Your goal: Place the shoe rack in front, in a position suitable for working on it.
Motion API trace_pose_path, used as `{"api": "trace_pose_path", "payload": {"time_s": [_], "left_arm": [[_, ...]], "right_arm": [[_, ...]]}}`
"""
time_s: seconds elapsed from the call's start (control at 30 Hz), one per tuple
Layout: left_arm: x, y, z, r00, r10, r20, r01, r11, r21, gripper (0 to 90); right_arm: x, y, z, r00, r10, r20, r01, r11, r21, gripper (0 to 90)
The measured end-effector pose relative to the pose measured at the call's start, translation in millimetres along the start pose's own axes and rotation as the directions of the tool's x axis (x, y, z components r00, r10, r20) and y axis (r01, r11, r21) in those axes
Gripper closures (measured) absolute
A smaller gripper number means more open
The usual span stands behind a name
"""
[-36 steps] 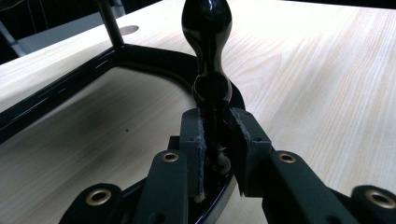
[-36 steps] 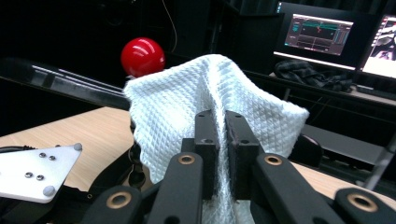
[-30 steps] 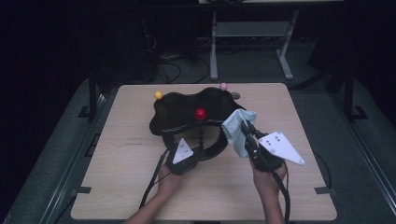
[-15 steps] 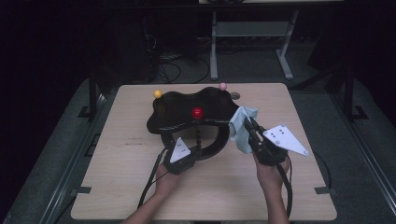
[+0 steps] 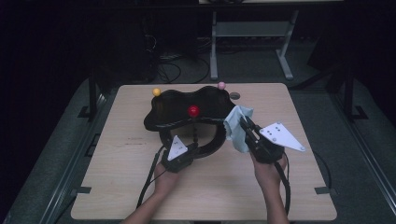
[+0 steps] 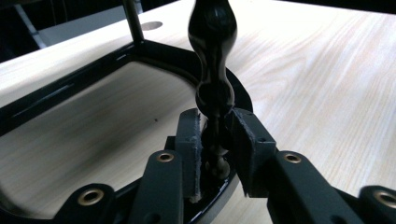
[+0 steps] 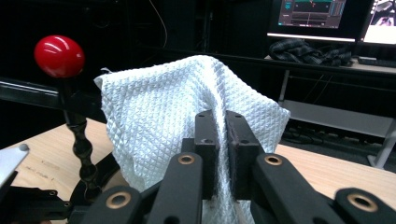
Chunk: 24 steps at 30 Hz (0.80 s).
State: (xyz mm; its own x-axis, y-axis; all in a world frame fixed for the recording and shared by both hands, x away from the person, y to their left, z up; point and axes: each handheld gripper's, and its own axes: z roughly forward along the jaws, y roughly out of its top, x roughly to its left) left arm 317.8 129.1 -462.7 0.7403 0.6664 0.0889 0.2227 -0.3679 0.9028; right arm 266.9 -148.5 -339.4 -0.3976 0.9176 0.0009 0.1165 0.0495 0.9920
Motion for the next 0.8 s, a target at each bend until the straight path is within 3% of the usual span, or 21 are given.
{"api": "trace_pose_path", "payload": {"time_s": [0.13,0.27,0.47,0.8], "left_arm": [[0.9,1.1,0.0,0.9999,-0.008,-0.013,0.008,1.0000,-0.002,72.4],[7.0,0.0,-1.7,0.9994,-0.035,-0.001,0.035,0.9994,-0.001,75.2],[9.9,-1.3,-4.1,0.9993,-0.036,0.011,0.036,0.9993,-0.003,75.5],[24.6,-6.5,-11.9,0.9980,-0.061,-0.016,0.061,0.9981,-0.003,75.4]], "right_arm": [[3.9,-0.6,0.8,1.0000,0.005,-0.003,-0.005,1.000,-0.002,84.7],[13.6,-0.2,-2.0,0.9988,-0.022,-0.044,0.022,1.000,-0.002,84.7],[5.7,2.1,2.6,0.9997,-0.016,-0.018,0.016,1.000,0.006,84.7],[7.3,1.2,17.6,0.9991,-0.002,-0.041,0.003,1.000,0.027,84.7]]}}
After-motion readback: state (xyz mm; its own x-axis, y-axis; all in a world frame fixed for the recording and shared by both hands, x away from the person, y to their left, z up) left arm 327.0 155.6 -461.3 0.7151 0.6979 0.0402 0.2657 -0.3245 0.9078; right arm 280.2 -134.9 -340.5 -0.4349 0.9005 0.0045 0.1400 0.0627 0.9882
